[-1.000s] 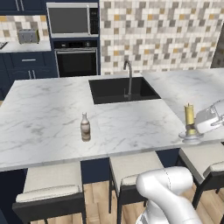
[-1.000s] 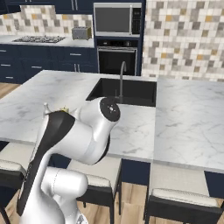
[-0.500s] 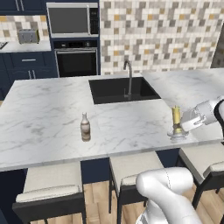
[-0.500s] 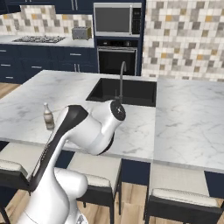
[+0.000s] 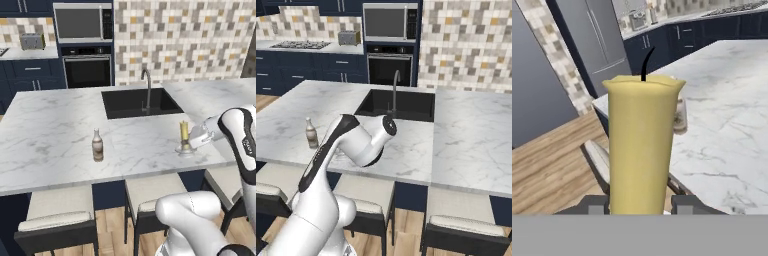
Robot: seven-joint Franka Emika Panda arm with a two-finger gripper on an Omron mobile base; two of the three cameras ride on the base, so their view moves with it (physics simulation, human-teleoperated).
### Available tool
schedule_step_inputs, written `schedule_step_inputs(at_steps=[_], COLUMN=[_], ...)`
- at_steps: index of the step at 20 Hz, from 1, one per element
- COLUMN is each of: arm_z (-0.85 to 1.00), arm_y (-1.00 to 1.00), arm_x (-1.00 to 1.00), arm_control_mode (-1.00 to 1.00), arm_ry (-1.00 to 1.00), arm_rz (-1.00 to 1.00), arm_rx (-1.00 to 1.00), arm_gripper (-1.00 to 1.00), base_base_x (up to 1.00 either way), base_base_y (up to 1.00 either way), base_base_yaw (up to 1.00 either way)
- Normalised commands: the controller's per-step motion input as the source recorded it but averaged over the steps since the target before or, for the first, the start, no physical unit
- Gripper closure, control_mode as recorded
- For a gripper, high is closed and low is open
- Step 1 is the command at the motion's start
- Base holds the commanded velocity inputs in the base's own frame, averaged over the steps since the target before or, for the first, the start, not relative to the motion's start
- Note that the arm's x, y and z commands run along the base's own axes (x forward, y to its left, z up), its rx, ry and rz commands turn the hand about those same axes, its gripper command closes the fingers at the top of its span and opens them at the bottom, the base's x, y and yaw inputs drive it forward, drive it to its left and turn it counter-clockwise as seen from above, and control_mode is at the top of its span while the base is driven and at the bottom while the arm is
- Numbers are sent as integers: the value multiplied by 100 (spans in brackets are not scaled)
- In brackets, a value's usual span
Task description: Get the candle and the liquor from the cabinet and move them to the dining counter.
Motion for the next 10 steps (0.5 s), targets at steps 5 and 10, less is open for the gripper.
schedule_step_inputs(at_steps=[5, 10], arm_z=[-12, -5], arm_y=[25, 27], arm_x=[52, 44], arm_control_mode=[-100, -100], arm_ry=[0, 0], arm_rz=[13, 10], arm_rx=[0, 0], arm_gripper=[100, 100], base_base_x=[0, 0], base_base_y=[0, 0], base_base_yaw=[0, 0])
